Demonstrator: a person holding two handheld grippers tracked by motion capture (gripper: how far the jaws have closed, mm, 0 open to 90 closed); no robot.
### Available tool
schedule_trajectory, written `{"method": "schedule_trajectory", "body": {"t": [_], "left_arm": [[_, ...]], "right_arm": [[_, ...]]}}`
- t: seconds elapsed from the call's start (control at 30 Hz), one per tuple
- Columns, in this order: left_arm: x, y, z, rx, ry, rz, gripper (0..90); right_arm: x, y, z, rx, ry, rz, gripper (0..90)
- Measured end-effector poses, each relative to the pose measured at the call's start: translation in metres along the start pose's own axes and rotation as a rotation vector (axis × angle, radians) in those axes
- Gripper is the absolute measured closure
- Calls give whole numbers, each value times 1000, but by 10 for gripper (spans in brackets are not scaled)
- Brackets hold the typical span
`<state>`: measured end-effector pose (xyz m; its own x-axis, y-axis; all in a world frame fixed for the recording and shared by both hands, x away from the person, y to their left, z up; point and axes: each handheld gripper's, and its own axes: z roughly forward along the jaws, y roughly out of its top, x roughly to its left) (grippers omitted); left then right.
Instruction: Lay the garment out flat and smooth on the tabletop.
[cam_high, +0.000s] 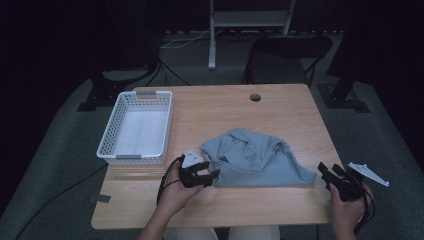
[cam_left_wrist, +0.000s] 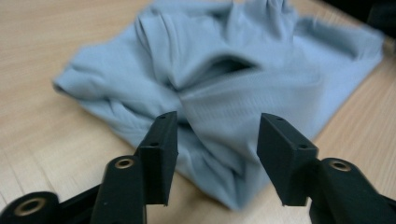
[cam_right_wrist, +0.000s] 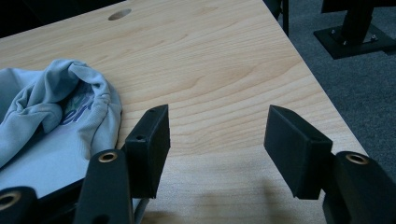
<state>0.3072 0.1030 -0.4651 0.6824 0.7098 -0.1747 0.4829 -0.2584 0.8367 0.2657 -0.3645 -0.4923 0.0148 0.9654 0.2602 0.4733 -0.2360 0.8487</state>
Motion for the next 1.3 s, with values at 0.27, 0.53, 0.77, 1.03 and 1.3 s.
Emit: {"method": "schedule_trajectory", "body": {"t": [0.27,0.53,0.77,1.03,1.3], "left_arm": [[12,0,29,30,-127,-51,484],[18,-3,38,49,-174,-144,497],[16,-4,32,7,-182,-100,841],[2,4,2,-28,-252,-51,878],[-16,-9,-20,78,-299,43,878]], "right_arm": [[-1,0,0,2,4,4,399],[-1,0,0,5,7,5,399],[-1,0,0,3,6,5,399],[-1,0,0,2,5,4,399],[-1,0,0,-1,2,6,400]]}}
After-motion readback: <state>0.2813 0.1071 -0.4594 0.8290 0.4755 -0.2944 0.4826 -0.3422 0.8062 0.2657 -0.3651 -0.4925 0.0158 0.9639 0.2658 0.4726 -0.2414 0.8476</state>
